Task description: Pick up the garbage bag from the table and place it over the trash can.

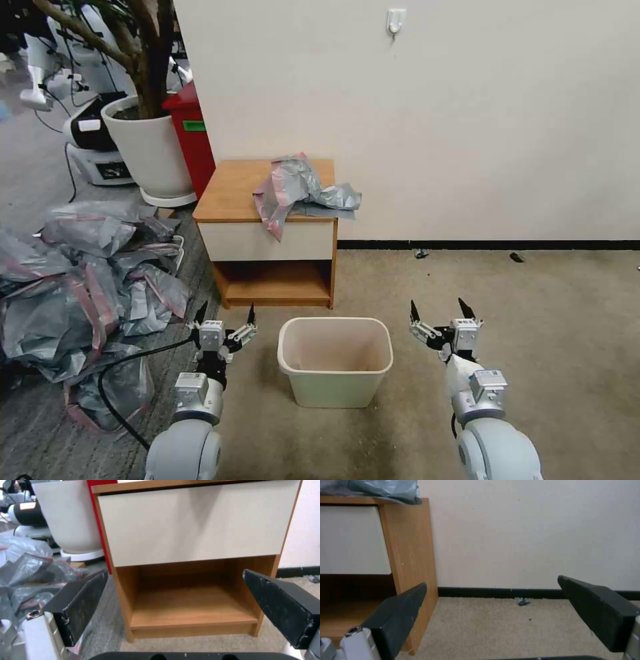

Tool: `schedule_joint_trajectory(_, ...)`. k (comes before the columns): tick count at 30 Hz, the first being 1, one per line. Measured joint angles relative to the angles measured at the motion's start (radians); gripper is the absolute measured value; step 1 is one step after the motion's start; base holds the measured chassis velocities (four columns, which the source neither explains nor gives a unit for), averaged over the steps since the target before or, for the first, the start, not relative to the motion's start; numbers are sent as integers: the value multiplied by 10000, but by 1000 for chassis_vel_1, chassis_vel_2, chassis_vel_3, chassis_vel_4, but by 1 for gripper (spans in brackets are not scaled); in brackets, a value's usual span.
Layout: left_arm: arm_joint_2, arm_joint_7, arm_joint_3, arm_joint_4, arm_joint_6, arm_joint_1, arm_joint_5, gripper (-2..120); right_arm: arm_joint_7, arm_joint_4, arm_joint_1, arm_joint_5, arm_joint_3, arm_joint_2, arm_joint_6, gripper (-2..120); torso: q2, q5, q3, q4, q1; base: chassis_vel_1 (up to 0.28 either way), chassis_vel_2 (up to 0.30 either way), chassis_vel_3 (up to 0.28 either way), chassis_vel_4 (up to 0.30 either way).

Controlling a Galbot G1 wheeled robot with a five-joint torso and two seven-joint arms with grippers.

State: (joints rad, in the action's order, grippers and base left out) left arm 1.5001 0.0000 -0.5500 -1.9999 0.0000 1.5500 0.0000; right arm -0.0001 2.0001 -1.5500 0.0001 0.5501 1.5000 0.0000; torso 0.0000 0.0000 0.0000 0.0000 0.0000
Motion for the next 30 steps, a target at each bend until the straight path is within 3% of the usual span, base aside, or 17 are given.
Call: schedule_joint_trajectory(30,0,0,0,0,0,0,0,100,0,-1,0,0,0,0,-1,100,0,0,0,0,0,0,0,0,0)
